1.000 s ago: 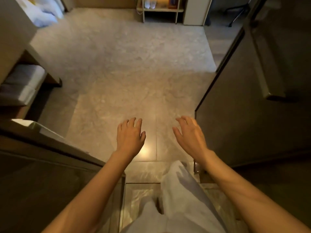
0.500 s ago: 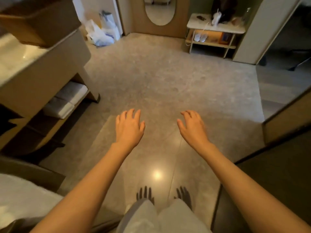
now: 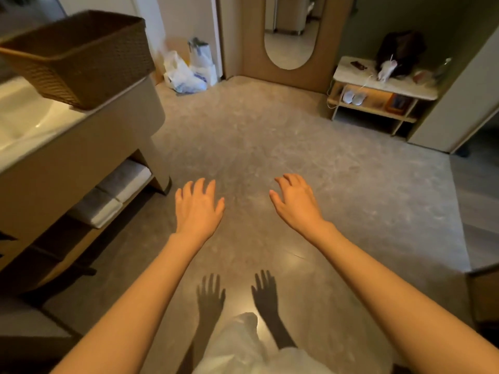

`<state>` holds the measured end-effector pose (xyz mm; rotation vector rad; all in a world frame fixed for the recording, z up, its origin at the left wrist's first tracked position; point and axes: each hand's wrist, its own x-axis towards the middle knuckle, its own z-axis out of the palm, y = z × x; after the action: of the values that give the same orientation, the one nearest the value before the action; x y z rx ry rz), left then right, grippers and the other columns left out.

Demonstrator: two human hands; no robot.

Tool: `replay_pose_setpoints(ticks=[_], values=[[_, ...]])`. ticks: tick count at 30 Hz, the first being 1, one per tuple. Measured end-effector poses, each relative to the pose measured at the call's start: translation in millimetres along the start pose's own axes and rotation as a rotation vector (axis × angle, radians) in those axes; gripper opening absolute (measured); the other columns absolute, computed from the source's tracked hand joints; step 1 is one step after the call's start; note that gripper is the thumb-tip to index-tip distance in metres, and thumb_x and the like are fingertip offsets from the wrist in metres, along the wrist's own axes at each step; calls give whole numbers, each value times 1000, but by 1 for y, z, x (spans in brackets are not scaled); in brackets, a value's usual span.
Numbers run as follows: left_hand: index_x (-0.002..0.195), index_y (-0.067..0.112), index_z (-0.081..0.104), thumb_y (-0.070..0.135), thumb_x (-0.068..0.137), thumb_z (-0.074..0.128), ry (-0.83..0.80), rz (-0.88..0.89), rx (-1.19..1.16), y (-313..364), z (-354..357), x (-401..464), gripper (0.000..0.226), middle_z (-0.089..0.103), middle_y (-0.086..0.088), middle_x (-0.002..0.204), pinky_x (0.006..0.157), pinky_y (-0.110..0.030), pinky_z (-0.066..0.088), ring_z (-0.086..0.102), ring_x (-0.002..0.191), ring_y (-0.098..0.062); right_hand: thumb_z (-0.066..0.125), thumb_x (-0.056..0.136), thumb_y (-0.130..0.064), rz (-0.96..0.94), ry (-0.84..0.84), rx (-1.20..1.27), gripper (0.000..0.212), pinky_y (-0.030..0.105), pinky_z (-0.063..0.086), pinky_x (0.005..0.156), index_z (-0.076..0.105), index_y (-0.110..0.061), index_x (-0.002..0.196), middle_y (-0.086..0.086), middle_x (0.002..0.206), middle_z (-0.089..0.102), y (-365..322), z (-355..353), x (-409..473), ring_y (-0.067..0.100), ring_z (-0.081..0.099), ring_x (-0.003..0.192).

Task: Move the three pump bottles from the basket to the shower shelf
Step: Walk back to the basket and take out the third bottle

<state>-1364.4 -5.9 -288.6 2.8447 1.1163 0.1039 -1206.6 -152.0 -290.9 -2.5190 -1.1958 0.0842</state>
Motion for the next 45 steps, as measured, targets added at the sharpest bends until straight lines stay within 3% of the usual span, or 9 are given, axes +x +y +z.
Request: replay_pose_setpoints(ticks=[9,16,22,27,34,45], values=[[143,16,35,43,94,39,-59,-47,45,-46,-2,169,56,37,-12,148,111,-49,27,31,135,-34,45,96,-35,-21,-86,31,46,42,32,109,49,-7,133,17,137,50,-10,29,176,35,40,131],[139,14,41,40,91,45,-1,-174,50,-73,-20,333,54,42,-14,145,108,-47,28,37,132,-35,45,96,-34,-156,-35,53,48,42,30,110,48,-7,135,18,140,49,-14,25,370,34,40,132],[143,16,33,40,93,42,45,-315,67,-98,-47,431,55,36,-12,149,108,-42,26,33,135,-32,42,98,-36,-263,-83,70,49,41,35,108,45,-8,138,16,142,47,-31,19,516,32,41,132],[141,16,36,39,93,42,130,-460,32,-144,-68,491,54,36,-12,149,111,-45,24,31,136,-33,39,98,-40,-442,-155,91,49,40,34,110,41,-16,141,10,147,43,-91,26,614,27,37,135],[138,15,41,40,94,40,370,-565,133,-233,-123,582,51,42,-12,143,111,-48,25,35,133,-32,43,97,-37,-692,-53,190,47,42,35,111,45,-16,138,9,146,45,-218,33,742,26,39,135],[141,18,37,47,94,38,248,-816,90,-355,-131,682,56,36,-10,149,112,-48,25,31,137,-33,44,97,-31,-936,-128,315,43,38,33,108,47,-11,135,10,138,50,-341,75,879,25,40,130]])
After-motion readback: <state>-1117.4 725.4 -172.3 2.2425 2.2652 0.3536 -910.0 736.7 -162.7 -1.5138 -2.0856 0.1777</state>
